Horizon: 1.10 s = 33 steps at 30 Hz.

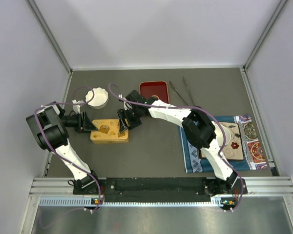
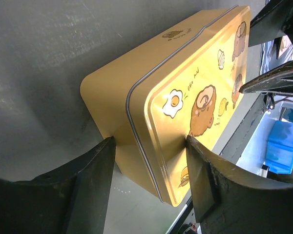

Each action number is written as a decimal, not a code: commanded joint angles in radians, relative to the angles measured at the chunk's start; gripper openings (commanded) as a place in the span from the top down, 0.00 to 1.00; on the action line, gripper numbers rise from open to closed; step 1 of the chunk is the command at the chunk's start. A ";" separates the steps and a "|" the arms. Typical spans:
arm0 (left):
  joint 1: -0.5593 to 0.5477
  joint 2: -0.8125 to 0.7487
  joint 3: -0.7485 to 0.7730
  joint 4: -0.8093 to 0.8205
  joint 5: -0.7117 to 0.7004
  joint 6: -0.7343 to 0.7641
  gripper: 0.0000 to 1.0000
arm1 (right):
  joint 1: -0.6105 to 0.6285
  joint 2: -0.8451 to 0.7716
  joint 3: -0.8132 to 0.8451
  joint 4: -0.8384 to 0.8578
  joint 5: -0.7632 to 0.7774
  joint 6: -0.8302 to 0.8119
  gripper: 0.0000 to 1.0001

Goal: Pack the cookies

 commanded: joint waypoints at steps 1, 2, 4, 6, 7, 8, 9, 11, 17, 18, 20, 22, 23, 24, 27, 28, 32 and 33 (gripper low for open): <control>-0.021 0.036 -0.003 -0.075 0.046 0.029 0.48 | 0.039 -0.006 0.083 0.154 -0.059 -0.004 0.37; -0.021 0.037 -0.002 -0.075 0.046 0.029 0.49 | 0.039 -0.005 0.083 0.156 -0.061 -0.004 0.37; -0.021 0.048 0.001 -0.077 0.046 0.025 0.54 | 0.042 -0.002 0.083 0.156 -0.061 -0.007 0.37; -0.021 0.059 0.005 -0.079 0.047 0.023 0.57 | 0.042 0.003 0.085 0.156 -0.061 -0.007 0.37; -0.021 0.063 0.008 -0.082 0.049 0.022 0.59 | 0.044 0.005 0.088 0.156 -0.062 -0.007 0.37; -0.021 0.067 0.011 -0.085 0.050 0.022 0.59 | 0.044 0.006 0.089 0.156 -0.061 -0.007 0.37; -0.021 0.077 0.014 -0.088 0.053 0.018 0.60 | 0.045 0.008 0.089 0.156 -0.062 -0.007 0.37; -0.021 0.091 0.028 -0.101 0.063 0.020 0.61 | 0.045 0.009 0.089 0.153 -0.065 -0.007 0.37; -0.021 0.163 0.054 -0.112 0.072 0.023 0.65 | 0.044 -0.001 0.085 0.153 -0.062 -0.013 0.38; -0.021 0.174 0.053 -0.112 0.072 0.025 0.68 | 0.044 -0.003 0.085 0.154 -0.062 -0.013 0.37; -0.019 0.177 0.050 -0.103 0.060 0.018 0.71 | 0.044 -0.005 0.085 0.153 -0.064 -0.013 0.37; -0.021 0.179 0.037 -0.076 0.052 -0.006 0.74 | 0.044 -0.005 0.085 0.153 -0.067 -0.012 0.38; -0.019 0.182 0.037 -0.072 0.047 -0.012 0.76 | 0.044 -0.006 0.085 0.153 -0.068 -0.012 0.38; -0.018 0.188 0.037 -0.068 0.041 -0.021 0.78 | 0.045 -0.008 0.078 0.153 -0.068 -0.009 0.38; -0.019 0.201 0.039 -0.057 0.032 -0.034 0.83 | 0.044 -0.014 0.072 0.153 -0.072 -0.010 0.38; -0.019 0.205 0.040 -0.054 0.035 -0.035 0.87 | 0.045 -0.015 0.072 0.153 -0.072 -0.009 0.38; -0.019 0.226 0.050 -0.054 0.047 -0.044 1.00 | 0.044 -0.017 0.074 0.151 -0.068 -0.012 0.38; -0.018 0.232 0.056 -0.060 0.052 -0.046 1.00 | 0.044 -0.017 0.072 0.153 -0.068 -0.013 0.38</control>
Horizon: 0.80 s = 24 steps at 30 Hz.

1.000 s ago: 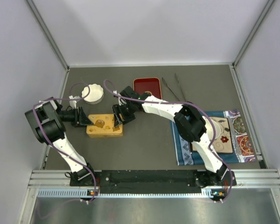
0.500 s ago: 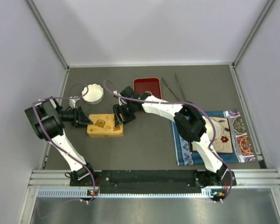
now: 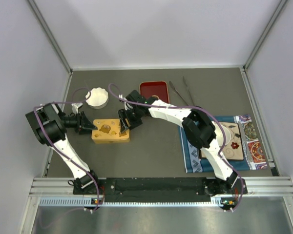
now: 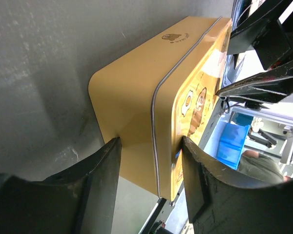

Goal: Pack the cookies

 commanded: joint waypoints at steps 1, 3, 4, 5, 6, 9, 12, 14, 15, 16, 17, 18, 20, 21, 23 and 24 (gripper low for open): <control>-0.041 0.088 -0.031 0.044 -0.001 0.006 1.00 | 0.046 -0.018 0.071 0.167 -0.086 0.002 0.38; -0.039 0.083 -0.031 0.034 0.010 0.026 1.00 | 0.044 -0.021 0.065 0.167 -0.086 0.002 0.38; -0.039 0.083 -0.028 0.021 0.028 0.040 1.00 | 0.044 -0.028 0.060 0.167 -0.086 0.001 0.38; -0.038 0.082 -0.028 0.005 0.036 0.064 1.00 | 0.044 -0.031 0.056 0.167 -0.086 0.001 0.38; -0.034 0.080 -0.028 0.004 0.039 0.064 1.00 | 0.044 -0.034 0.053 0.165 -0.084 -0.001 0.38; -0.027 0.077 -0.019 -0.006 0.050 0.075 1.00 | 0.043 -0.051 0.044 0.167 -0.086 -0.004 0.38; -0.013 0.082 -0.004 -0.031 0.050 0.099 1.00 | 0.044 -0.070 0.027 0.170 -0.086 -0.010 0.38; -0.004 0.086 0.006 -0.051 0.054 0.128 1.00 | 0.043 -0.079 0.018 0.170 -0.083 -0.011 0.38; -0.002 0.090 0.018 -0.084 0.056 0.141 1.00 | 0.043 -0.080 0.014 0.170 -0.084 -0.013 0.38; 0.001 0.094 0.026 -0.101 0.059 0.156 1.00 | 0.043 -0.081 0.014 0.168 -0.086 -0.013 0.38; 0.007 0.102 0.033 -0.120 0.065 0.190 1.00 | 0.044 -0.079 0.014 0.168 -0.086 -0.011 0.38; 0.009 0.108 0.048 -0.147 0.079 0.213 1.00 | 0.044 -0.077 0.014 0.171 -0.089 -0.010 0.38; 0.013 0.117 0.062 -0.212 0.086 0.266 1.00 | 0.044 -0.076 0.014 0.171 -0.091 -0.010 0.38; 0.016 0.117 0.067 -0.218 0.089 0.277 1.00 | 0.043 -0.074 0.013 0.171 -0.091 -0.010 0.38; 0.019 0.110 0.062 -0.209 0.086 0.271 1.00 | 0.043 -0.074 0.013 0.173 -0.091 -0.010 0.38; 0.021 0.109 0.059 -0.209 0.085 0.273 1.00 | 0.044 -0.076 0.013 0.171 -0.091 -0.010 0.38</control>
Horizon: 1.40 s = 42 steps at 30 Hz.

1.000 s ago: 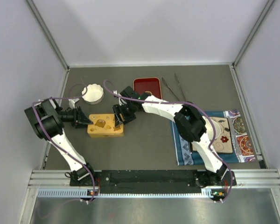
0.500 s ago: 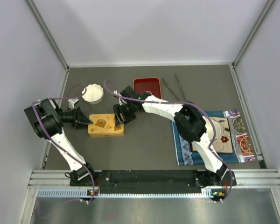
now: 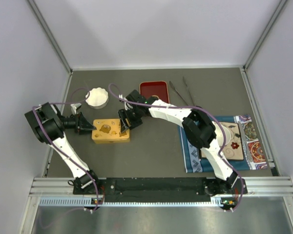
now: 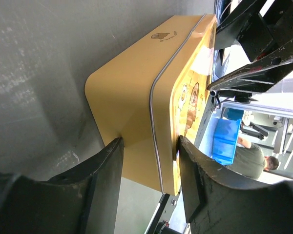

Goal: Pack the cookies

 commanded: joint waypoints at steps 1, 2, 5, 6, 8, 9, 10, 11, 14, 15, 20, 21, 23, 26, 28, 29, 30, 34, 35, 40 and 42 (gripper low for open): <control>-0.008 0.023 0.000 -0.070 0.024 0.105 1.00 | 0.046 -0.075 0.014 0.174 -0.095 0.002 0.38; -0.002 0.023 0.000 -0.084 0.024 0.116 1.00 | 0.044 -0.075 0.016 0.173 -0.094 -0.001 0.38; 0.007 0.028 0.014 -0.122 0.031 0.148 1.00 | 0.044 -0.079 0.011 0.174 -0.094 0.000 0.38; 0.010 0.029 0.014 -0.127 0.034 0.154 1.00 | 0.044 -0.081 0.010 0.174 -0.094 -0.001 0.38; 0.016 0.037 0.012 -0.136 0.039 0.166 1.00 | 0.046 -0.084 0.007 0.174 -0.095 -0.003 0.39; 0.018 0.040 0.011 -0.143 0.044 0.171 1.00 | 0.044 -0.084 0.005 0.174 -0.095 -0.004 0.38; 0.021 0.046 0.012 -0.156 0.048 0.179 1.00 | 0.044 -0.089 0.004 0.174 -0.095 -0.004 0.39; 0.022 0.060 0.016 -0.165 0.059 0.194 1.00 | 0.043 -0.089 0.002 0.174 -0.095 -0.007 0.38; 0.026 0.071 0.013 -0.176 0.070 0.192 1.00 | 0.043 -0.093 -0.004 0.174 -0.097 -0.012 0.38; 0.027 0.071 0.011 -0.176 0.070 0.192 1.00 | 0.043 -0.096 -0.004 0.176 -0.097 -0.012 0.38; 0.026 0.082 0.015 -0.176 0.084 0.191 1.00 | 0.033 -0.096 -0.010 0.181 -0.106 -0.009 0.37; 0.026 0.082 0.016 -0.176 0.087 0.191 1.00 | 0.032 -0.096 -0.010 0.182 -0.109 -0.009 0.37; 0.026 0.077 0.009 -0.176 0.091 0.197 1.00 | 0.030 -0.098 -0.012 0.181 -0.109 -0.009 0.37; 0.021 0.059 -0.001 -0.176 0.096 0.205 1.00 | 0.024 -0.099 -0.018 0.184 -0.107 -0.007 0.35; 0.016 0.040 -0.004 -0.177 0.099 0.208 1.00 | 0.021 -0.098 -0.019 0.185 -0.109 -0.004 0.34; 0.015 0.036 -0.007 -0.176 0.099 0.208 1.00 | 0.020 -0.096 -0.018 0.184 -0.109 -0.006 0.34; 0.010 0.033 -0.007 -0.176 0.102 0.208 1.00 | 0.020 -0.096 -0.019 0.184 -0.109 -0.006 0.33; -0.013 0.026 -0.007 -0.173 0.123 0.200 1.00 | 0.016 -0.096 -0.016 0.185 -0.109 -0.004 0.18; -0.017 0.025 -0.006 -0.176 0.127 0.199 1.00 | 0.018 -0.096 -0.015 0.184 -0.109 -0.004 0.17; -0.068 0.005 -0.018 -0.176 0.153 0.223 1.00 | 0.006 -0.101 -0.007 0.184 -0.109 -0.004 0.16; -0.097 -0.007 -0.029 -0.176 0.165 0.249 1.00 | 0.003 -0.104 -0.010 0.184 -0.109 -0.006 0.15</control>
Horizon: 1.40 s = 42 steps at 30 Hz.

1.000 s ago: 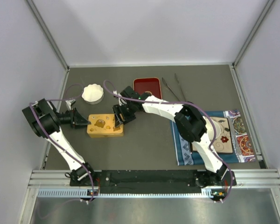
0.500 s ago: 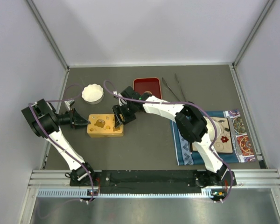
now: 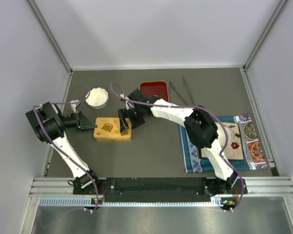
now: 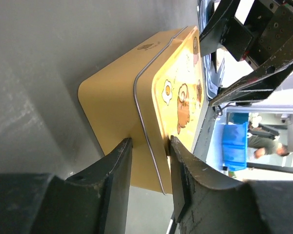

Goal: Pack the cookies

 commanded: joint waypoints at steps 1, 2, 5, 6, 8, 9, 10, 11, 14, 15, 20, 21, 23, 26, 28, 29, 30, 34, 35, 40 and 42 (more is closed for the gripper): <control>-0.108 -0.038 -0.045 -0.130 0.052 0.102 1.00 | 0.010 -0.078 0.022 0.160 -0.068 -0.001 0.15; -0.116 -0.039 -0.046 -0.130 0.066 0.108 1.00 | 0.009 -0.081 0.021 0.160 -0.066 0.000 0.14; -0.156 -0.045 -0.054 -0.130 0.074 0.120 1.00 | 0.004 -0.089 0.015 0.160 -0.057 0.000 0.14; -0.173 -0.044 -0.055 -0.130 0.084 0.122 1.00 | 0.004 -0.092 0.010 0.159 -0.052 0.000 0.14; -0.180 -0.038 -0.054 -0.130 0.100 0.120 1.00 | 0.004 -0.098 0.010 0.154 -0.037 -0.001 0.14; -0.183 -0.030 -0.048 -0.130 0.103 0.120 1.00 | 0.001 -0.106 0.010 0.151 -0.034 -0.003 0.14; -0.183 -0.027 -0.048 -0.130 0.103 0.122 1.00 | 0.001 -0.109 0.008 0.150 -0.031 -0.004 0.14; -0.183 -0.022 -0.048 -0.130 0.106 0.122 1.00 | 0.001 -0.115 0.007 0.150 -0.023 -0.006 0.14; -0.182 -0.015 -0.054 -0.132 0.111 0.126 1.00 | 0.000 -0.129 -0.002 0.148 -0.016 -0.012 0.14; -0.183 -0.008 -0.055 -0.129 0.114 0.125 1.00 | 0.000 -0.130 -0.005 0.148 -0.014 -0.013 0.14; -0.183 0.016 -0.042 -0.130 0.120 0.106 1.00 | -0.007 -0.129 -0.005 0.147 -0.011 -0.015 0.16; -0.182 0.013 -0.043 -0.130 0.118 0.106 1.00 | -0.008 -0.127 -0.004 0.147 -0.011 -0.015 0.16; -0.182 0.010 -0.042 -0.130 0.123 0.103 1.00 | -0.016 -0.119 0.001 0.144 0.000 -0.018 0.16; -0.183 0.005 -0.038 -0.130 0.120 0.097 1.00 | -0.031 -0.113 0.002 0.140 0.017 -0.024 0.16; -0.183 0.007 -0.035 -0.130 0.118 0.094 1.00 | -0.039 -0.113 0.002 0.139 0.036 -0.033 0.14; -0.183 0.010 -0.034 -0.130 0.118 0.088 1.00 | -0.046 -0.115 0.001 0.136 0.041 -0.035 0.14; -0.182 0.013 -0.031 -0.129 0.118 0.085 1.00 | -0.050 -0.116 -0.001 0.134 0.046 -0.039 0.14; -0.183 0.012 -0.029 -0.129 0.115 0.082 1.00 | -0.066 -0.119 -0.001 0.128 0.076 -0.041 0.13; -0.182 0.009 -0.032 -0.127 0.114 0.082 1.00 | -0.069 -0.121 -0.005 0.125 0.081 -0.041 0.13; -0.179 0.008 -0.031 -0.127 0.109 0.077 1.00 | -0.082 -0.135 -0.025 0.127 0.084 -0.035 0.13; -0.182 0.010 -0.028 -0.126 0.105 0.076 1.00 | -0.082 -0.136 -0.036 0.130 0.061 -0.023 0.15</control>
